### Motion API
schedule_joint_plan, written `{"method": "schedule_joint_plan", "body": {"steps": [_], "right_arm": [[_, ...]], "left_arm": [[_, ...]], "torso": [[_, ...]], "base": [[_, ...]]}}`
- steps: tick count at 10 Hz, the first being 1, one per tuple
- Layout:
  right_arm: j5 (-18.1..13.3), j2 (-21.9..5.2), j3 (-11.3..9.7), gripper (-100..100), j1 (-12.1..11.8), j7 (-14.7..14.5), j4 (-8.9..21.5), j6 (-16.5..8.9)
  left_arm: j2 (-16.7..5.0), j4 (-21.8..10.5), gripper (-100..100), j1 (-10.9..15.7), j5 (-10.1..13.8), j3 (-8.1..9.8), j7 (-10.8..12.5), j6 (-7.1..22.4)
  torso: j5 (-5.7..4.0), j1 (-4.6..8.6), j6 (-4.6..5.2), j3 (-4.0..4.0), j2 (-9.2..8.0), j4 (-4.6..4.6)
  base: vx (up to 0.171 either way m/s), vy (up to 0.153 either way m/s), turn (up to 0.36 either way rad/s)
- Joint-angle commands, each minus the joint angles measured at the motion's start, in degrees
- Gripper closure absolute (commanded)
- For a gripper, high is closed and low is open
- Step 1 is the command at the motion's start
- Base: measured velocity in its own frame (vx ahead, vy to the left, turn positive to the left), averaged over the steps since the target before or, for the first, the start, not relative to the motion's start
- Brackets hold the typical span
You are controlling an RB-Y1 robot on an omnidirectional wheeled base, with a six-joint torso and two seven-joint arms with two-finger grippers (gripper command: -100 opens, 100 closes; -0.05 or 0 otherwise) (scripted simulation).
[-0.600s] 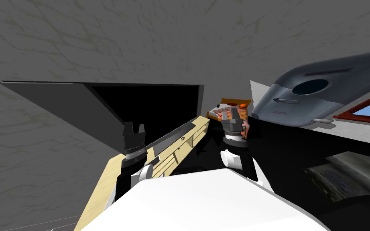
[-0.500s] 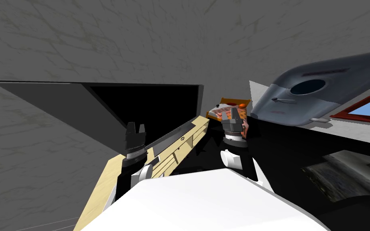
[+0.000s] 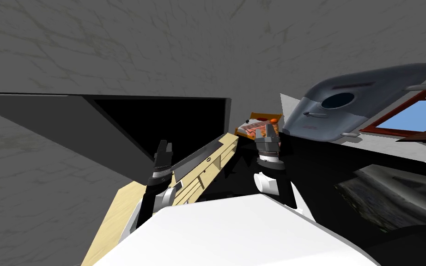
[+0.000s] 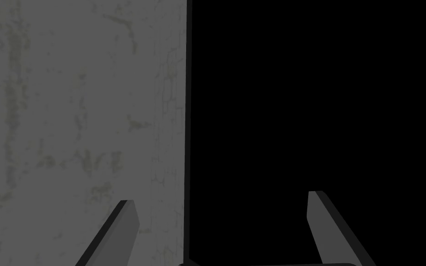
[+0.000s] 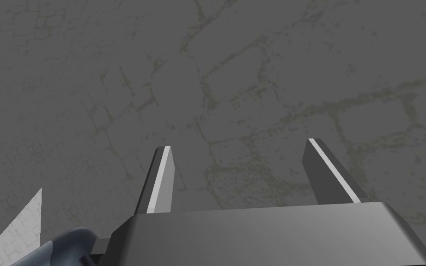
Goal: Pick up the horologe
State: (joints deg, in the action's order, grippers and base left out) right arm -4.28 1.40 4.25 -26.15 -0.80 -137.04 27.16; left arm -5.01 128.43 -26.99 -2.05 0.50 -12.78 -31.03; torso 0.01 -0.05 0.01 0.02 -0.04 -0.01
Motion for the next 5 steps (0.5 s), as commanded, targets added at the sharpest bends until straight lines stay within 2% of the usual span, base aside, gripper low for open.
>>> {"method": "schedule_joint_plan", "body": {"steps": [1,4,5], "right_arm": [[0.0,0.0,0.0,0,0.0,0.0,0.0,0.0],[0.0,0.0,0.0,0,0.0,0.0,0.0,0.0],[0.0,0.0,0.0,0,0.0,0.0,0.0,0.0]], "left_arm": [[-1.45,-2.12,-100,1.09,-0.71,-0.12,-1.47,0.43],[-3.56,-6.92,-100,3.99,-2.36,-0.38,-4.33,1.61],[-3.56,-7.2,-100,3.99,-2.36,-0.38,-4.33,1.61]], "torso": [[0.0,0.0,0.0,0.0,0.0,0.0],[0.0,-0.02,-0.01,0.0,0.01,0.0],[0.0,0.0,0.0,-0.01,0.02,0.0]], "base": [[-0.011,0.012,-0.108],[-0.012,0.012,-0.132],[-0.005,0.007,-0.056]]}}
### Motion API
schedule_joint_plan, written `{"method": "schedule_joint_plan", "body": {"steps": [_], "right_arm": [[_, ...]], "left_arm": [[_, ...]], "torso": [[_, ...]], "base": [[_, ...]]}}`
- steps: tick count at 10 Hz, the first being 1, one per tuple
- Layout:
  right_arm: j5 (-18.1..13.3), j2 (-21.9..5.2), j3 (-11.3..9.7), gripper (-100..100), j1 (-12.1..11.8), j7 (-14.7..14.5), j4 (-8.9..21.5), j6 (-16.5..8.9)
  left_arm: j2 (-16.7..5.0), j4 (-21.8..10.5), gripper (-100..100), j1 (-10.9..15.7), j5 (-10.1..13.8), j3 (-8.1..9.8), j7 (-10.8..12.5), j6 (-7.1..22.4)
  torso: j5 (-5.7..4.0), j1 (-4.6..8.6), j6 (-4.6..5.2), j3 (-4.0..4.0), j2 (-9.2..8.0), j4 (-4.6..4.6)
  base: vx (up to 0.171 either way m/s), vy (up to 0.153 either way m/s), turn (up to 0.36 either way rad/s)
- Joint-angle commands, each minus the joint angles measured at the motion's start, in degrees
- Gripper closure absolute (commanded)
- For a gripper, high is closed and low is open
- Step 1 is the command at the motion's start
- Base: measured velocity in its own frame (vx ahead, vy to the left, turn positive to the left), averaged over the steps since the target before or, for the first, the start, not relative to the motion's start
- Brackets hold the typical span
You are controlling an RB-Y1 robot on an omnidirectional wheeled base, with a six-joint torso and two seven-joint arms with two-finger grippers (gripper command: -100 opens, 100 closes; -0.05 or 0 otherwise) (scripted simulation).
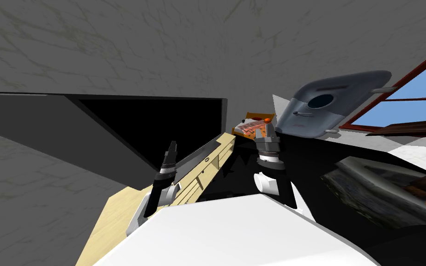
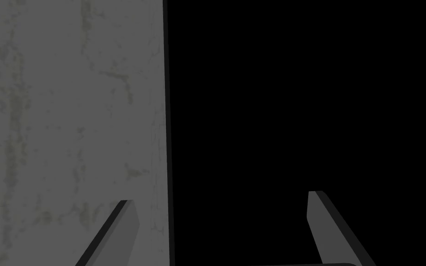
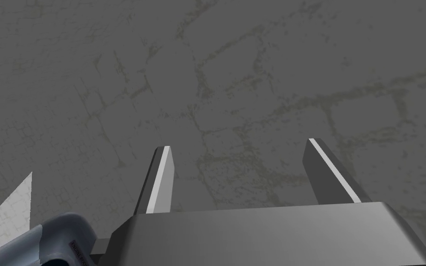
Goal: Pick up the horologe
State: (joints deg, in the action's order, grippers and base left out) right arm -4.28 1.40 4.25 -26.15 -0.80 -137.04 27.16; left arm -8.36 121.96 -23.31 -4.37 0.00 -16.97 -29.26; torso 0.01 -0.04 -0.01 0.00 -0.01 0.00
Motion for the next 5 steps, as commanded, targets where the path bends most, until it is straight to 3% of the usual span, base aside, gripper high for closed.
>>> {"method": "schedule_joint_plan", "body": {"steps": [1,5], "right_arm": [[0.0,0.0,0.0,0,0.0,0.0,0.0,0.0],[0.0,0.0,0.0,0,0.0,0.0,0.0,0.0]], "left_arm": [[-0.8,-2.67,-100,1.31,-0.69,-0.03,-1.17,0.25],[-2.39,-8.43,-100,4.39,-2.91,-0.69,-4.34,1.49]], "torso": [[0.0,0.0,0.0,0.0,0.0,0.0],[-0.01,0.03,0.02,-0.02,0.03,0.01]], "base": [[-0.003,0.002,-0.076],[0.001,0.001,-0.133]]}}
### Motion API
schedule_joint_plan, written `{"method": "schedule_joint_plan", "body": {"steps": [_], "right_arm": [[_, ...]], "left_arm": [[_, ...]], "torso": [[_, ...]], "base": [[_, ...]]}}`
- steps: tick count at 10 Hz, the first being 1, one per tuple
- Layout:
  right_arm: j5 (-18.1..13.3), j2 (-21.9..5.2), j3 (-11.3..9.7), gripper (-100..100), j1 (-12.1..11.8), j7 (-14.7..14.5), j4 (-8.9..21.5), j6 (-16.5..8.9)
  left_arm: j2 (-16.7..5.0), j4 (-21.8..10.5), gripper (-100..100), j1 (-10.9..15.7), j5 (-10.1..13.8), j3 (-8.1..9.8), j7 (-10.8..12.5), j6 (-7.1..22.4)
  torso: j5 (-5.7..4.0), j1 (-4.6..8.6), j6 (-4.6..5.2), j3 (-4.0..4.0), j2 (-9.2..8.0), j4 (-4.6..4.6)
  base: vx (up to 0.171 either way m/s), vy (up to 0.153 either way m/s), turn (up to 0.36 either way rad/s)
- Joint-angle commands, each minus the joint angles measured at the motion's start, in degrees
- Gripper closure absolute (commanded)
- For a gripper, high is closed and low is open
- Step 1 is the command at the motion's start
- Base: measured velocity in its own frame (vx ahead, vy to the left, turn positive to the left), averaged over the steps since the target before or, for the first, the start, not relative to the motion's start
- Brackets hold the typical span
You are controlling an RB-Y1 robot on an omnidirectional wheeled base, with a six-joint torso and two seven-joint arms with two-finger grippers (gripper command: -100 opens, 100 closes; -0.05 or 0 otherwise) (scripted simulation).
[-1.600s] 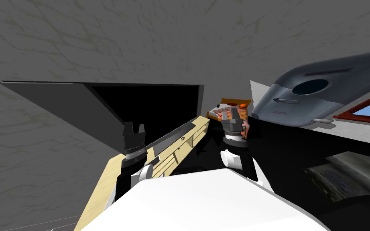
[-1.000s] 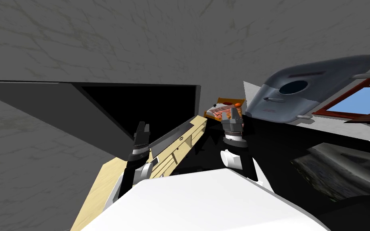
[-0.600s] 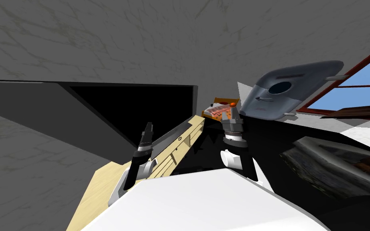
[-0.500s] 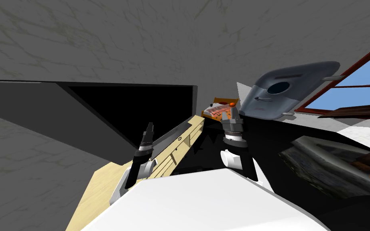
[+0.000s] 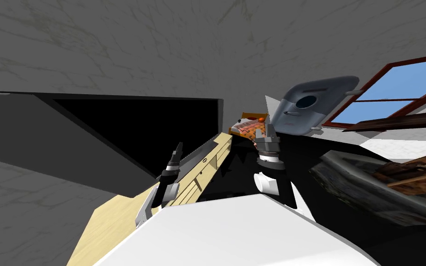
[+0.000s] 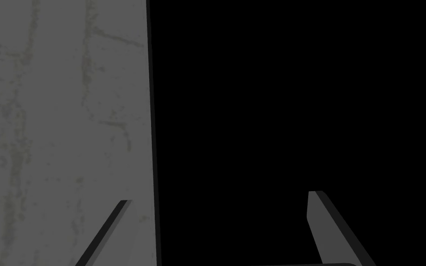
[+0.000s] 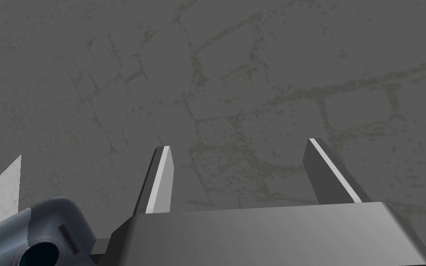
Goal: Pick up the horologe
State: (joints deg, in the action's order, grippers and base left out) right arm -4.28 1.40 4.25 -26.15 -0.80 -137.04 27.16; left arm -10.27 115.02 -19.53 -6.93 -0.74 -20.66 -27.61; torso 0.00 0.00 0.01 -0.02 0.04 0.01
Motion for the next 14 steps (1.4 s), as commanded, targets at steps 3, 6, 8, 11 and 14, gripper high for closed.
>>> {"method": "schedule_joint_plan", "body": {"steps": [3,6,8,11,14], "right_arm": [[0.0,0.0,0.0,0,0.0,0.0,0.0,0.0],[0.0,0.0,0.0,0,-0.01,0.0,0.0,0.0],[0.0,0.0,0.0,0,-0.01,0.0,0.0,0.0],[0.0,0.0,0.01,0,-0.01,0.0,0.0,0.0],[0.0,0.0,0.0,0,-0.01,0.0,0.0,0.0]], "left_arm": [[-0.98,-4.57,-100,1.62,-1.17,-0.23,-1.7,0.25],[-1.96,-9.05,-100,3.56,-2.95,-0.88,-3.81,1.06],[-2.47,-12.18,-100,4.47,-3.89,-1.25,-4.84,1.44],[-3.55,-16.72,-100,6.17,-5.86,-2.07,-6.82,2.18],[-4.13,-20.4,-100,6.94,-6.89,-2.52,-7.76,2.53]], "torso": [[0.0,0.0,-0.01,-0.01,0.01,0.0],[0.0,0.0,-0.04,0.0,0.01,0.0],[0.0,0.0,-0.04,-0.01,0.02,0.01],[0.0,0.01,-0.04,-0.02,0.04,0.01],[-0.01,0.01,-0.03,-0.02,0.04,0.01]], "base": [[0.006,0.0,-0.068],[0.009,-0.002,-0.091],[0.011,-0.001,-0.092],[0.017,-0.003,-0.112],[0.016,-0.002,-0.076]]}}
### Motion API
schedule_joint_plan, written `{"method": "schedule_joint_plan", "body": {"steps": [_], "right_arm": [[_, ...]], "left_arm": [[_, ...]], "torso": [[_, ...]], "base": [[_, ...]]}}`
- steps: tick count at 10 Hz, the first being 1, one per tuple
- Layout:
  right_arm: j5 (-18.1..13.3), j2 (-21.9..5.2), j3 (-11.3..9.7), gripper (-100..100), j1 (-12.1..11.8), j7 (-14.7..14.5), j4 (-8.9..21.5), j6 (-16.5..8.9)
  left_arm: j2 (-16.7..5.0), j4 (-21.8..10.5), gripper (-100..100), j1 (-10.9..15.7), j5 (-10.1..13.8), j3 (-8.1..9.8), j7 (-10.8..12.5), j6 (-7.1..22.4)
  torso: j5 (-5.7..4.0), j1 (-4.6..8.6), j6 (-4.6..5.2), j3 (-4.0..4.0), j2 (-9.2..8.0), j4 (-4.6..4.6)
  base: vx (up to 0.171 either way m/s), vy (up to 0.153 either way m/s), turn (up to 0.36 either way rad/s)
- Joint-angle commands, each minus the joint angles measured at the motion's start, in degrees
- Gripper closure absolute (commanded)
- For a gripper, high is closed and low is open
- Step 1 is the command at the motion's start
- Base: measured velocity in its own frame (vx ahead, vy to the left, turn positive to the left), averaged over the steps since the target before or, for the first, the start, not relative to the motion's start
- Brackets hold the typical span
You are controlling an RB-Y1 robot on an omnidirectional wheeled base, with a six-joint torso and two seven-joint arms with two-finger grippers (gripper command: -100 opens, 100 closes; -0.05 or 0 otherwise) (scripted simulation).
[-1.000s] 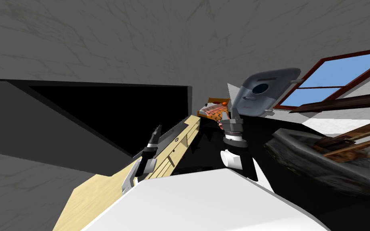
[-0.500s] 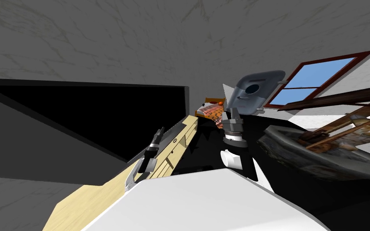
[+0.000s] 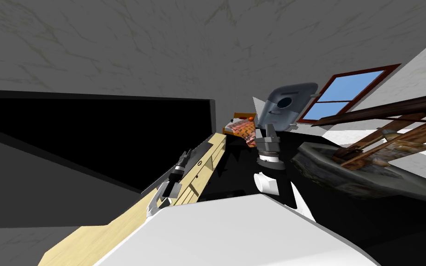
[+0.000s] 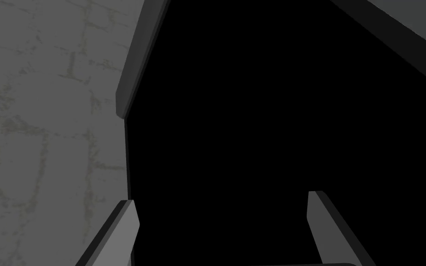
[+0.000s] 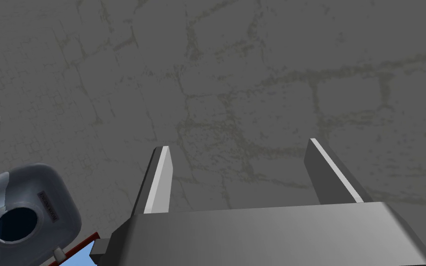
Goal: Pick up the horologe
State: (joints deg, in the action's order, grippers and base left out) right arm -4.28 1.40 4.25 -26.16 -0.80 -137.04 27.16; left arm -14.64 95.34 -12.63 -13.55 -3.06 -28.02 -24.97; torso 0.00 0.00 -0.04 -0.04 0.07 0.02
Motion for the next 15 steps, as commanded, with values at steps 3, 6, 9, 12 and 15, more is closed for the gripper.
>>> {"method": "schedule_joint_plan", "body": {"steps": [3,6,9,12,15], "right_arm": [[0.0,0.0,0.0,0,0.0,0.0,0.0,0.0],[0.0,0.0,0.0,0,0.0,0.0,0.0,0.0],[0.0,0.0,0.0,0,0.0,0.0,0.0,0.0],[0.0,0.0,0.0,0,0.0,0.0,0.0,0.0],[0.0,0.0,0.0,0,0.0,0.0,0.0,0.0]], "left_arm": [[-1.03,-5.63,-100,1.39,-2.37,-1.15,-2.17,0.53],[-1.71,-9.2,-100,1.98,-3.43,-1.66,-2.99,0.83],[-3.15,-13.79,-100,2.98,-5.55,-2.74,-4.47,1.35],[-3.91,-17.49,-100,3.4,-6.6,-3.29,-5.15,1.57],[-5.44,-22.28,-100,4.08,-8.65,-4.43,-6.34,1.95]], "torso": [[-0.01,0.02,0.0,0.0,0.0,0.0],[0.0,0.02,0.01,-0.01,0.01,0.0],[0.0,0.01,-0.01,-0.01,0.01,0.0],[-0.01,0.04,0.01,-0.01,0.03,0.0],[-0.01,0.01,-0.02,-0.02,0.03,0.01]], "base": [[0.016,-0.005,-0.09],[0.018,-0.002,-0.068],[0.022,-0.002,-0.078],[0.023,-0.005,-0.066],[0.028,-0.005,-0.07]]}}
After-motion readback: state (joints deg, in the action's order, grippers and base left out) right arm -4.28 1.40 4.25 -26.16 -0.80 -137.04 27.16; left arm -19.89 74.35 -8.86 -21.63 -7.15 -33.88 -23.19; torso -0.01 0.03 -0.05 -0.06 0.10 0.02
